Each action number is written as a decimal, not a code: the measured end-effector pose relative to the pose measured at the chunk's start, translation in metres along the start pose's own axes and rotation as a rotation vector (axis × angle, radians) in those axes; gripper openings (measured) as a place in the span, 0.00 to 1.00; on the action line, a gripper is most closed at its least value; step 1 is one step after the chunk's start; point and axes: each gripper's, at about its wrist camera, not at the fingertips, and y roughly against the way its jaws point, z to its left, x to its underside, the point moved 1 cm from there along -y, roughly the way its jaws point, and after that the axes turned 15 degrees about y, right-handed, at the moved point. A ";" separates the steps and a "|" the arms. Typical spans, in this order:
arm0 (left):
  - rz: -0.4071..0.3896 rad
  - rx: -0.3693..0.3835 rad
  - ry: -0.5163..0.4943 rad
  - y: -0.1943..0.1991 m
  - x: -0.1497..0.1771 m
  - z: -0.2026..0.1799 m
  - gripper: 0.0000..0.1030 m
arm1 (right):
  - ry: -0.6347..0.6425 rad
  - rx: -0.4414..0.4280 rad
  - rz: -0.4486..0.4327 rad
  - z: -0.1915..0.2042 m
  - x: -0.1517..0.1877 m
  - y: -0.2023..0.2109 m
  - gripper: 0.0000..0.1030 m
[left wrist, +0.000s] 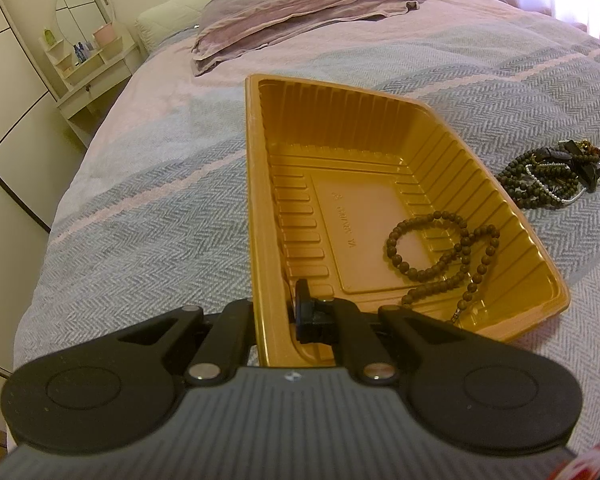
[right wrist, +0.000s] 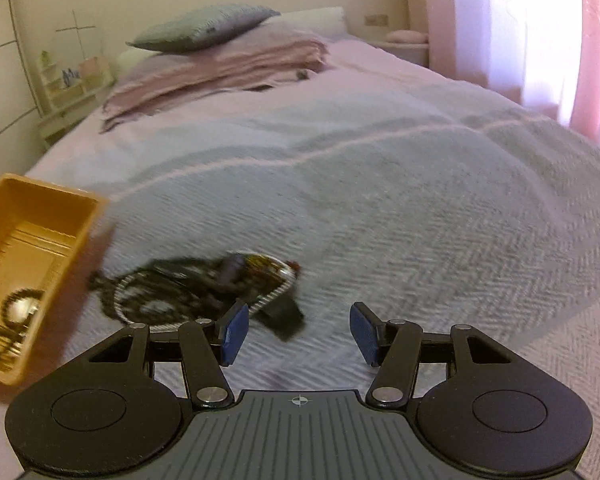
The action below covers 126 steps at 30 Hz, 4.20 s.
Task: Organize jewelry
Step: 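Grasp a black bracelet from the pile with the right tool, then carry the black bracelet to the tray and open the right tool, then return the right tool to the pile and grasp a black rectangular piece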
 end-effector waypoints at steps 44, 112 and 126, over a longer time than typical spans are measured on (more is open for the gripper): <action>-0.002 0.004 0.012 -0.002 0.000 -0.001 0.03 | 0.248 0.057 0.035 0.006 -0.003 0.017 0.21; -0.009 0.013 0.012 -0.004 0.001 -0.001 0.03 | 0.067 -0.058 0.063 0.042 -0.023 -0.037 0.62; -0.009 0.015 0.010 -0.003 0.001 0.000 0.04 | 0.109 -0.042 0.070 0.024 -0.007 -0.050 0.61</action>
